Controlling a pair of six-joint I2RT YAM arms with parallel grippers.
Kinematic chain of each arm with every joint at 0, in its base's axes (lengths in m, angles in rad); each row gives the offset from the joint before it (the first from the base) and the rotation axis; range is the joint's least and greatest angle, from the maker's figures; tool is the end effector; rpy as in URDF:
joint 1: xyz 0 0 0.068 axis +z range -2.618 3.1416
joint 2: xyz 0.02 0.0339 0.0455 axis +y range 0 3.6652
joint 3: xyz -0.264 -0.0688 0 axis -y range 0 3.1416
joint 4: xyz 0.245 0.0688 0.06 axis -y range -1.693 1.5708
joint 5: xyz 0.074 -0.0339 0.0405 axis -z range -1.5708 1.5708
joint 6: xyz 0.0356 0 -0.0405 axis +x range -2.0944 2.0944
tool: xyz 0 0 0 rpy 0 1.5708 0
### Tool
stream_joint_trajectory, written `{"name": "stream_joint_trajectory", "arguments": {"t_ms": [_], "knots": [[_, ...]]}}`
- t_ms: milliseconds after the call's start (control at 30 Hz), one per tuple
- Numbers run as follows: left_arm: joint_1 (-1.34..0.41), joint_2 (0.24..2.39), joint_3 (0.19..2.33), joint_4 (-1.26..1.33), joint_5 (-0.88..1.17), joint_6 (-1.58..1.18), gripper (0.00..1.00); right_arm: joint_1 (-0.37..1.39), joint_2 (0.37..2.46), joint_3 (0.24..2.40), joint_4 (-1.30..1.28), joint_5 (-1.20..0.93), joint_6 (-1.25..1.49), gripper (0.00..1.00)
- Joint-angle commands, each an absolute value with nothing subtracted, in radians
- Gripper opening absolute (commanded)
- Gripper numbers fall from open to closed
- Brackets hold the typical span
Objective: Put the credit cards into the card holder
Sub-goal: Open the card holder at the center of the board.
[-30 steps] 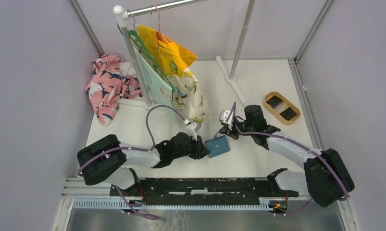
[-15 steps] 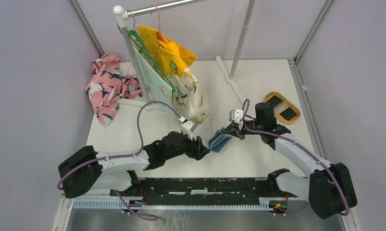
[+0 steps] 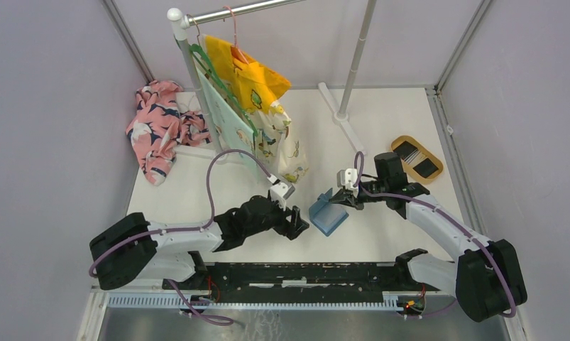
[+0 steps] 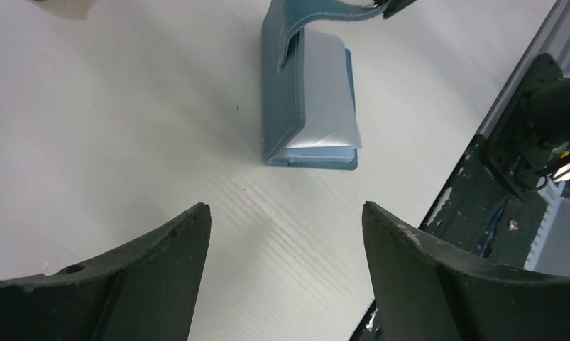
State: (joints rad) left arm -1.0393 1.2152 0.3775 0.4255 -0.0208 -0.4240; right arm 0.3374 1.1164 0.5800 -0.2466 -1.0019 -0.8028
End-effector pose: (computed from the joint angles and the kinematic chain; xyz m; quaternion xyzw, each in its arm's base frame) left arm 0.1208 -0.2040 0.1752 0.2480 0.7992 -0.3592 0.4131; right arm 0.1896 0.0983 0.2113 -0.5923 0.5824 0.3539 0.4298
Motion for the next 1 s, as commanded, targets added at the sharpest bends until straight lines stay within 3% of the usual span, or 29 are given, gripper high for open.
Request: {"name": "stream_joint_trajectory", "arguments": {"t_ms": [0, 300, 400, 500, 567, 600, 667, 833, 967], "knots": [[-1.036, 1.274, 0.405, 0.529, -0.017, -0.337, 0.85, 0.333, 1.117, 0.618, -0.249, -1.035, -0.830, 0.00], [-1.036, 1.460, 0.499, 0.586, -0.062, -0.300, 0.87, 0.334, 1.133, 0.624, -0.271, -1.042, -0.850, 0.00], [-1.037, 1.515, 0.540, 0.589, -0.069, -0.302, 0.81, 0.334, 1.132, 0.624, -0.272, -1.031, -0.850, 0.00], [-1.037, 1.563, 0.583, 0.559, -0.105, -0.312, 0.57, 0.334, 1.134, 0.624, -0.271, -1.017, -0.850, 0.01], [-1.037, 1.586, 0.599, 0.546, -0.111, -0.317, 0.34, 0.334, 1.137, 0.626, -0.270, -0.996, -0.845, 0.04], [-1.036, 1.592, 0.604, 0.543, -0.110, -0.319, 0.19, 0.334, 1.140, 0.628, -0.266, -0.979, -0.841, 0.08], [-1.032, 1.596, 0.612, 0.532, -0.091, -0.323, 0.03, 0.333, 1.144, 0.636, -0.270, -0.939, -0.840, 0.21], [-0.947, 1.595, 0.647, 0.393, 0.112, -0.444, 0.02, 0.328, 1.119, 0.668, -0.434, -0.912, -1.061, 0.58], [-0.922, 1.580, 0.639, 0.320, 0.236, -0.531, 0.02, 0.329, 1.068, 0.609, -0.549, -0.986, -1.338, 0.76]]}}
